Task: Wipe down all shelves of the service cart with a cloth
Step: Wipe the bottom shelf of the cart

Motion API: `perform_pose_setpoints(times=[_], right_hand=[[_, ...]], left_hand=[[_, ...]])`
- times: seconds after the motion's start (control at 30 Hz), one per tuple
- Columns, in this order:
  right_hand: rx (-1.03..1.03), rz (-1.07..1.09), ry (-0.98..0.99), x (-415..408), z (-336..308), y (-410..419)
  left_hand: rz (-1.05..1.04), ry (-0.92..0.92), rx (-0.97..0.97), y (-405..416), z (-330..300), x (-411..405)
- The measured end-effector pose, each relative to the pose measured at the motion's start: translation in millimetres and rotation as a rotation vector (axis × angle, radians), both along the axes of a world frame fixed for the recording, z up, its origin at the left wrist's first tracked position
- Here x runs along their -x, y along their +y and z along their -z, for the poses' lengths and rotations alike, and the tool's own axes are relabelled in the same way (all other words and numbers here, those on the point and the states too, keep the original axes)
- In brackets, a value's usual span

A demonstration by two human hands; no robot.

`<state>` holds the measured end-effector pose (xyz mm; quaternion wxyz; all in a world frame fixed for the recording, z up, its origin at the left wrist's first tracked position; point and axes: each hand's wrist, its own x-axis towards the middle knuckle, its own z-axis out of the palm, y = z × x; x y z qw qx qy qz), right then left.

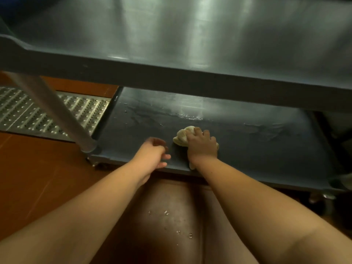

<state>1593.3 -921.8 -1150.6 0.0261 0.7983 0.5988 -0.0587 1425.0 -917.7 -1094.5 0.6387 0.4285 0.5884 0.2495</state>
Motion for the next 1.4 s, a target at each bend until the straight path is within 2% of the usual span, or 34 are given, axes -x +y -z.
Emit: perform_pose_setpoints(times=[0.43,0.6,0.7,0.97,1.13,1.4], right_hand=[[0.017,0.284,-0.034,-250,-1,-121],[0.018,0.434,-0.063,-309,-1,-157],[0.032,0.519,-0.056,-326,2,-167],[0.006,0.608,-0.020,-319,2,-160],[-0.015,0.669,-0.022,-279,-11,-135],[-0.081,0.383,0.012,-120,-8,-34]], left_hand=[[0.175,-0.045,-0.016,-48,10,-194],[0.294,0.028,-0.104,-54,18,-228],[0.295,0.026,-0.129,-55,21,-232],[0.275,0.036,-0.119,-35,20,-186],[0.194,0.049,-0.099,-15,17,-132],[0.078,0.005,-0.043,21,3,-31]])
